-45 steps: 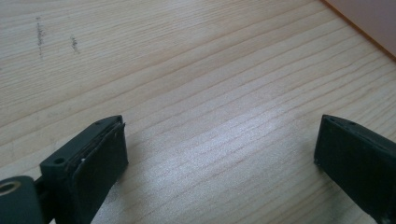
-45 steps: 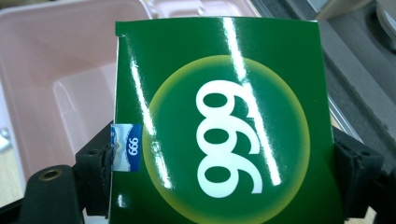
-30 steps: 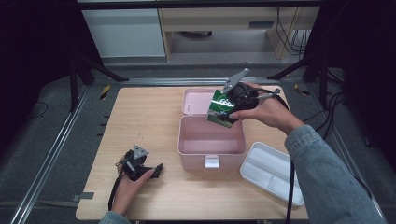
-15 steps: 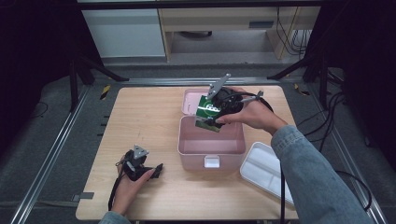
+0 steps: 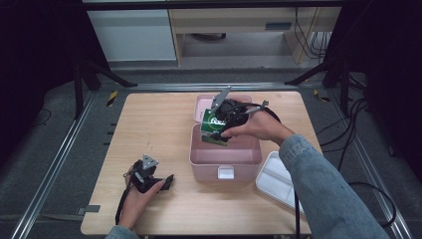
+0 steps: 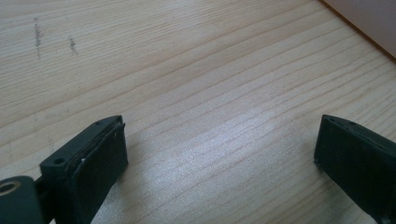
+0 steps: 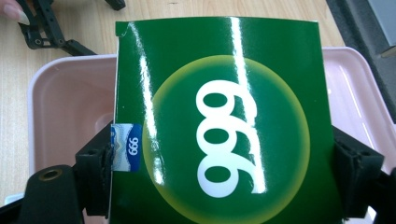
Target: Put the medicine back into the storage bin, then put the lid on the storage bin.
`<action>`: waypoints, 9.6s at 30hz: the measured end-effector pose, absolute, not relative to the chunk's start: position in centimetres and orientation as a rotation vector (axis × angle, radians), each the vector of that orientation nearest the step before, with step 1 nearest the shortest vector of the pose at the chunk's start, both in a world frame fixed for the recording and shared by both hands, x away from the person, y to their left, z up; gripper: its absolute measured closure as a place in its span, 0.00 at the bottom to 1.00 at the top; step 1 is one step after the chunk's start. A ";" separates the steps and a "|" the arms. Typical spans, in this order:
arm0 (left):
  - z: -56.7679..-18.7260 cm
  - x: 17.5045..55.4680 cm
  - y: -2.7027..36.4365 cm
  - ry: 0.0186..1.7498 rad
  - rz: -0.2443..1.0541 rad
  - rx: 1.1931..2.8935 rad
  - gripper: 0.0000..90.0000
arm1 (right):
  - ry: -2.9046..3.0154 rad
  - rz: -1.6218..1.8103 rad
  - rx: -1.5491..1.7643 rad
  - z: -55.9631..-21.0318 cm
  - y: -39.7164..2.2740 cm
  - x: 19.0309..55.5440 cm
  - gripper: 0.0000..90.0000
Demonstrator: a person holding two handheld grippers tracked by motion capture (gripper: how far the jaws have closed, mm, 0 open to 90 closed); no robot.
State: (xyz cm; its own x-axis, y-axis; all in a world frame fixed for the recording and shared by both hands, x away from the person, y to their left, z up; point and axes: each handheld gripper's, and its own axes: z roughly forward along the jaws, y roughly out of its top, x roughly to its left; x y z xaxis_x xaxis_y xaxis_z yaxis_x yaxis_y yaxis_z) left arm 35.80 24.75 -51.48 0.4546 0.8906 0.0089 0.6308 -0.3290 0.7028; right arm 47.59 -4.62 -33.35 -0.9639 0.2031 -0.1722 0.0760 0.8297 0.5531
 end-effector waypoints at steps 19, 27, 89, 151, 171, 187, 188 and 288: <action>-51.5 35.8 24.7 1.263 0.529 2.076 0.02 | 2.835 0.778 0.130 -34.7 -3.1 47.5 0.19; -51.5 35.8 24.8 1.263 0.528 2.078 0.02 | 2.875 0.780 0.087 -35.6 -2.2 47.4 0.19; -51.5 35.9 24.7 1.258 0.527 2.079 0.02 | 2.994 0.750 0.090 -43.1 -0.8 48.4 0.18; -51.5 35.9 24.6 1.258 0.527 2.079 0.02 | 2.548 1.060 0.674 -34.3 -14.1 46.7 0.26; -51.5 35.9 24.6 1.261 0.528 2.079 0.02 | 2.423 0.994 0.920 -37.3 -23.5 43.7 0.44; -51.5 35.9 24.6 1.262 0.528 2.078 0.02 | 2.492 0.953 0.996 -41.6 -26.0 40.7 0.62; -51.5 35.9 24.6 1.261 0.528 2.078 0.02 | 2.495 0.952 0.998 -41.8 -26.1 40.5 0.63; -51.5 35.9 24.6 1.263 0.530 2.077 0.02 | 2.578 0.999 0.932 -40.7 -30.6 39.2 1.00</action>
State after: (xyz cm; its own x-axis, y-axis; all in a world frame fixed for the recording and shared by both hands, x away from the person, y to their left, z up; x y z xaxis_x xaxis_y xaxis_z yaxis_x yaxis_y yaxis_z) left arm 35.86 24.58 -51.48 0.4565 0.8897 0.0100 0.6307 -0.3316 0.7016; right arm 39.24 -30.65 -40.69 -0.7736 0.6333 0.0199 0.4814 0.5670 0.6685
